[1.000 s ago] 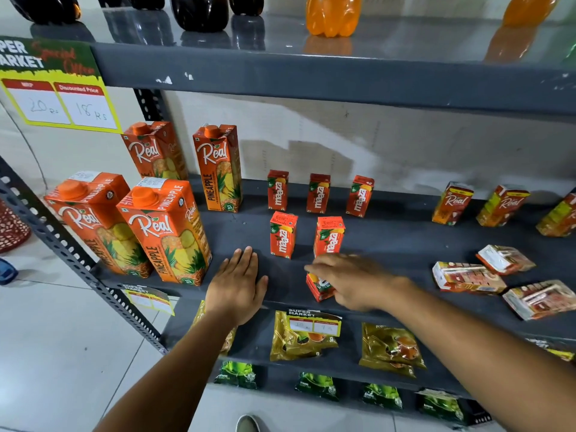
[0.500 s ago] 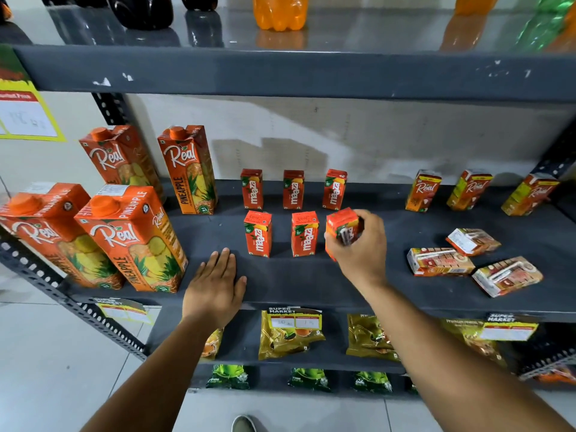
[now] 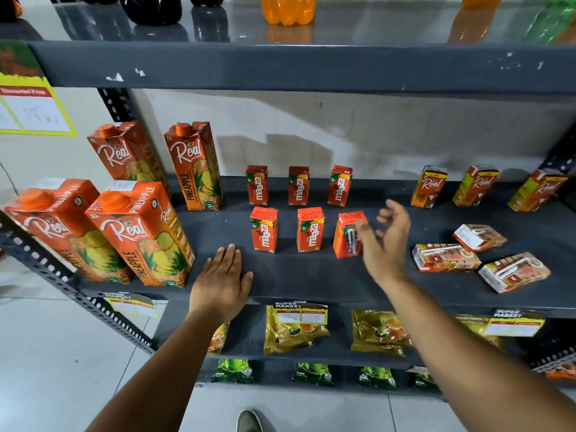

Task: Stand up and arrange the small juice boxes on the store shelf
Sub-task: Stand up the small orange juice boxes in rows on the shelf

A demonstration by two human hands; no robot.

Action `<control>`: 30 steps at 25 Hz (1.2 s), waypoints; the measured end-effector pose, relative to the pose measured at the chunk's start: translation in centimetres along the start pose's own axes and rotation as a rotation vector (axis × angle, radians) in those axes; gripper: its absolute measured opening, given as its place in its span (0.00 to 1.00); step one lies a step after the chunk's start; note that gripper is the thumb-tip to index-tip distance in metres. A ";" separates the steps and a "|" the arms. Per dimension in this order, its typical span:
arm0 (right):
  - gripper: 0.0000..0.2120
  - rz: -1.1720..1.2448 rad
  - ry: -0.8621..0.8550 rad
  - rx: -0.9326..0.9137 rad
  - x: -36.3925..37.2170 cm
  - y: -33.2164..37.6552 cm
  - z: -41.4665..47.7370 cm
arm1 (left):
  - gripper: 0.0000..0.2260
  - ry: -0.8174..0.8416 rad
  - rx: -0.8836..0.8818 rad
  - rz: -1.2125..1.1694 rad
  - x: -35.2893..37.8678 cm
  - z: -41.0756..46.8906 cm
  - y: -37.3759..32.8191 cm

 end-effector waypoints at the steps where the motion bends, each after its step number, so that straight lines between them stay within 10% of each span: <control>1: 0.27 -0.025 0.043 -0.063 -1.1 0.8 1.1 | 0.36 0.004 0.002 0.000 0.0 0.1 -0.1; 6: 0.32 -0.872 0.852 -0.467 -3.5 5.7 5.7 | 0.30 0.011 0.002 0.012 -0.1 0.3 -0.3; 10: 0.35 -1.204 1.107 -0.686 -2.7 6.8 6.1 | 0.33 0.001 0.002 0.022 -0.2 0.1 -0.1; 20: 0.26 -1.343 0.808 -0.142 0.1 6.8 6.5 | 0.34 -0.011 0.012 0.028 0.2 0.2 0.0; 30: 0.42 -1.219 0.498 -0.255 -5.1 7.9 7.9 | 0.35 0.016 0.011 0.001 -0.3 0.5 -0.4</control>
Point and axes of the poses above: each hand's wrist, its own z-axis towards the middle knuckle, its own x-axis out of the palm, y = z × x, the point moved 1 cm from there along z, towards the middle knuckle, and after that the axes turned 3 degrees about -x, right-handed, at the moved point
